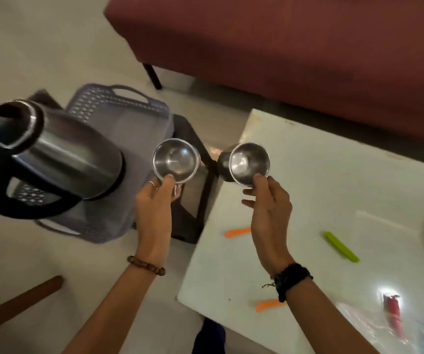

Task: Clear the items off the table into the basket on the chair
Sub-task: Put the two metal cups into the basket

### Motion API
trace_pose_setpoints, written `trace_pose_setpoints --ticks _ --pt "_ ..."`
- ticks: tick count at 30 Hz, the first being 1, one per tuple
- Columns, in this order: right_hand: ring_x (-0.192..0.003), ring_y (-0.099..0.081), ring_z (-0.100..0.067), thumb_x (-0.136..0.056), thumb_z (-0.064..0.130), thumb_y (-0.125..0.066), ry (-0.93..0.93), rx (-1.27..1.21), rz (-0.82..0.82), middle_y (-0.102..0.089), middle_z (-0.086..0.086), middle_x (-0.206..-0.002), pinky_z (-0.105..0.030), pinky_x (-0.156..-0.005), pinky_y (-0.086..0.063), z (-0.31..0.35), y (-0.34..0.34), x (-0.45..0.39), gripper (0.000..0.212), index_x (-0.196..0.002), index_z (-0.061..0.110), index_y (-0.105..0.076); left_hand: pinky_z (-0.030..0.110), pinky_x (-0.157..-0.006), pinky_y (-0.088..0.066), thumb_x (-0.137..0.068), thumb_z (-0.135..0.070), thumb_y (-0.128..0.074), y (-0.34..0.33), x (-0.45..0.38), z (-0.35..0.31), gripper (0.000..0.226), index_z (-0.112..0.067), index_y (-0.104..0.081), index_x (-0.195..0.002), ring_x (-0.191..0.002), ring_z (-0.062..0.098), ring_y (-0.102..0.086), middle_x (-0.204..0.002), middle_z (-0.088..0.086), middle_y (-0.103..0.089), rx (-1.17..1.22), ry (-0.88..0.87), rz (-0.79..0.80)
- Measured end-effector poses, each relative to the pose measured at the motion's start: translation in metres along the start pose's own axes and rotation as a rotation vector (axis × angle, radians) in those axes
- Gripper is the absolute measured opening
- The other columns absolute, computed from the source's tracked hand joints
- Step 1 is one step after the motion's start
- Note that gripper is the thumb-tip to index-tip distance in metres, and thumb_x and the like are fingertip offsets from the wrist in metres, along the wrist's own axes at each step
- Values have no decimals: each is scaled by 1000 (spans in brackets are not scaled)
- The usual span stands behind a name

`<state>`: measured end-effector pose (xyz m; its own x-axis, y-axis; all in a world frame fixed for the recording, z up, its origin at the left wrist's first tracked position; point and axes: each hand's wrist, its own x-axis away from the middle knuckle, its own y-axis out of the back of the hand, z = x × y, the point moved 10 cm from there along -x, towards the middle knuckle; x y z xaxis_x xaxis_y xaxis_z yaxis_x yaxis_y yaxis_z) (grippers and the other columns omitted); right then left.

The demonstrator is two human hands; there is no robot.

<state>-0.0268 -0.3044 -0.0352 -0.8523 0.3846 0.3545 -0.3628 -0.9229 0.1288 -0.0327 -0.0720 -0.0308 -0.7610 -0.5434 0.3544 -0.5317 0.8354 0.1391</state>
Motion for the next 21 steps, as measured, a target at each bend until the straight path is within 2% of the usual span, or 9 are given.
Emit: trace_pose_setpoints --ticks 3,6,10,12,14,15,17,18,21 --pt "-86 -58 -39 -96 21 -46 47 46 112 -60 -30 -94 -54 -81 -49 25 -68 -12 34 -89 -9 -58 21 -72 -51 -87 -13 -55 31 -41 -15 32 -19 -61 -56 -64 6 -58 -55 -8 -61 72 -6 -68" --pt "-89 -57 -44 -97 22 -45 94 88 214 -59 -34 -93 -61 -82 -47 43 -128 -28 38 -88 -13 -56 26 -76 -53 -87 -14 -54 45 -78 -15 25 -14 -60 -63 -69 12 -57 -66 2 -59 144 46 -131" --pt "-64 -47 -26 -95 22 -46 148 237 305 -49 -19 -66 -46 -62 -46 57 -189 -53 37 -63 4 -49 22 -65 -50 -88 -16 -53 40 -127 6 23 -11 -56 -66 -64 12 -54 -65 2 -57 262 222 -205" --pt "-66 -58 -30 -92 23 -48 158 343 350 -59 -22 -68 -48 -66 -50 57 -215 -67 39 -64 -3 -54 27 -63 -47 -87 -17 -51 33 -152 15 23 -4 -62 -72 -66 18 -53 -65 5 -55 301 297 -251" --pt "-74 -67 -37 -91 25 -48 143 454 385 -69 -25 -78 -47 -73 -55 54 -234 -81 41 -72 -10 -59 32 -71 -44 -88 -19 -49 27 -176 21 28 3 -65 -83 -76 23 -52 -67 7 -55 308 338 -301" --pt "-72 -68 -35 -91 25 -48 143 513 411 -70 -24 -76 -40 -71 -55 52 -244 -88 40 -71 -8 -59 34 -76 -44 -89 -20 -48 23 -188 22 27 0 -65 -84 -80 22 -52 -71 7 -56 309 351 -310" --pt "-56 -64 -22 -92 23 -44 179 691 479 -66 -13 -61 -18 -54 -47 49 -263 -99 37 -62 2 -53 35 -86 -47 -90 -22 -46 18 -209 24 24 -6 -63 -91 -88 24 -57 -87 9 -62 308 401 -317" --pt "-50 -55 -15 -92 21 -43 200 780 498 -59 -6 -53 -11 -45 -36 49 -270 -103 38 -57 8 -46 37 -91 -49 -90 -23 -46 18 -215 25 26 -4 -63 -97 -95 26 -60 -97 11 -65 333 431 -334" --pt "-46 -39 -15 -90 13 -44 251 945 509 -47 -2 -50 -18 -40 -27 48 -288 -110 40 -51 14 -33 38 -99 -46 -92 -21 -47 20 -230 25 35 1 -54 -118 -116 29 -56 -123 15 -61 401 448 -372"
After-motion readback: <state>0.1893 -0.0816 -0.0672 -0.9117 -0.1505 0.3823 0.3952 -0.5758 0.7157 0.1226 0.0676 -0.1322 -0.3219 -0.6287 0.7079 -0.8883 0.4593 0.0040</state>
